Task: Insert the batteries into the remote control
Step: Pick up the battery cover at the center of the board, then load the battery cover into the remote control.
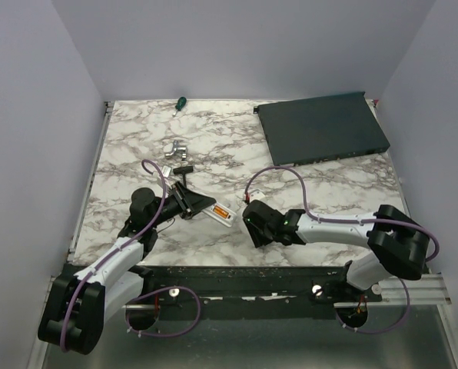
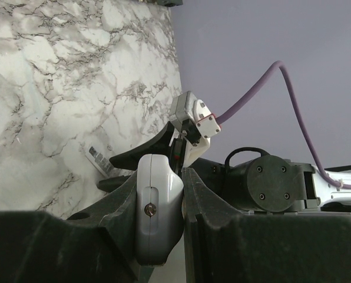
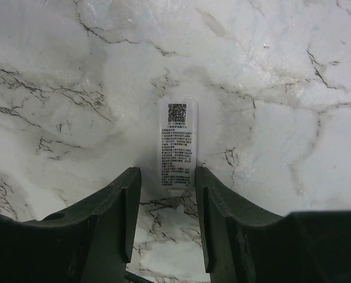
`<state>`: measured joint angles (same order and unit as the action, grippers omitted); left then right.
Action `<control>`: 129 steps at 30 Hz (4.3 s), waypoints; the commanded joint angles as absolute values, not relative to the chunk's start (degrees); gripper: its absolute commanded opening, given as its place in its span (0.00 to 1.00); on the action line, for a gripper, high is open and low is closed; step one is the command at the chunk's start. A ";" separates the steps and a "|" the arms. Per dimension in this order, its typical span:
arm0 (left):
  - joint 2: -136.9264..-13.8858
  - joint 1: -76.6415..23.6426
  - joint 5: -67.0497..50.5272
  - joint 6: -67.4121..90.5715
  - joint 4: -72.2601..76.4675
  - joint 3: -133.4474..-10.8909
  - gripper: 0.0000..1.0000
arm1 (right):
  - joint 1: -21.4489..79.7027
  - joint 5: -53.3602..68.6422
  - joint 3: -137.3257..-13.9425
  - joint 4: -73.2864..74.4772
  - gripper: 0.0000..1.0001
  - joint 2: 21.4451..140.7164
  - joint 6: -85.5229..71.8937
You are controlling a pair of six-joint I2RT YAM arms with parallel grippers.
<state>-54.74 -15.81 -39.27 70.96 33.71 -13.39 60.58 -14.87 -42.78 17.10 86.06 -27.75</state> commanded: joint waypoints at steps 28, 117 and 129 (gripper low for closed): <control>-56.76 -15.47 -38.51 71.80 36.76 -16.06 0.00 | 62.36 -26.01 -45.46 23.35 0.13 78.10 -29.33; -66.14 -30.85 -35.95 75.22 48.09 -19.18 0.00 | 62.35 -3.10 -74.80 45.80 0.10 76.17 2.90; -66.42 -31.10 -36.00 75.38 48.19 -19.72 0.00 | 62.37 -2.35 -73.83 44.57 0.10 76.81 2.90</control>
<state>-66.24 -30.52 -35.16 75.90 45.36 -18.96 62.15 -2.17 -73.12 46.04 76.38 2.22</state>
